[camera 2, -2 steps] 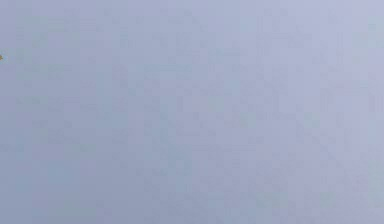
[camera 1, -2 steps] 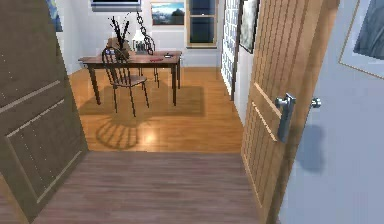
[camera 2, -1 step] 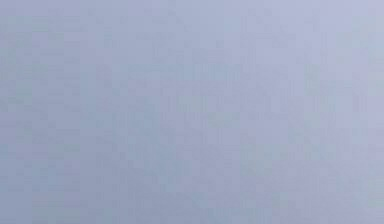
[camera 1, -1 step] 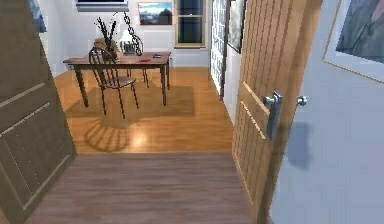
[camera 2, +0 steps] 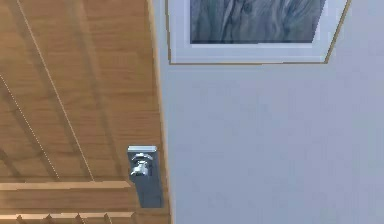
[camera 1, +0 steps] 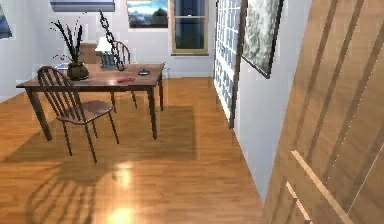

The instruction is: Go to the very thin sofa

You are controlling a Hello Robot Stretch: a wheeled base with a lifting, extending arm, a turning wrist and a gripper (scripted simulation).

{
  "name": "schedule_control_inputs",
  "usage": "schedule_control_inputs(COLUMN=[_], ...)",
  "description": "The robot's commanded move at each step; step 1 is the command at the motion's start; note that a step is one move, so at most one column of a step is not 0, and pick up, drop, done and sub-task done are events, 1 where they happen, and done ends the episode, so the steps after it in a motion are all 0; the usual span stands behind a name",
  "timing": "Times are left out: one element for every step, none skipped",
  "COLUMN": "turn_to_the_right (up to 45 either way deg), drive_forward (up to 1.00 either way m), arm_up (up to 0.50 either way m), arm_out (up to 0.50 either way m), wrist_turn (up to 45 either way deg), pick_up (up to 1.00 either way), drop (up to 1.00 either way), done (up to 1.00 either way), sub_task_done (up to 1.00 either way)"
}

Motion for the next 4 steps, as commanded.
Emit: schedule_control_inputs(turn_to_the_right=[3.0,0.0,-6.0,0.0], drive_forward=[0.0,0.25,0.0,1.0], arm_up=[0.0,0.0,0.0,0.0], arm_out=[0.0,0.0,0.0,0.0], wrist_turn=[0.0,0.0,0.0,0.0], pick_up=[0.0,0.0,0.0,0.0], drop=[0.0,0.0,0.0,0.0], done=[0.0,0.0,0.0,0.0], sub_task_done=[0.0,0.0,0.0,0.0])
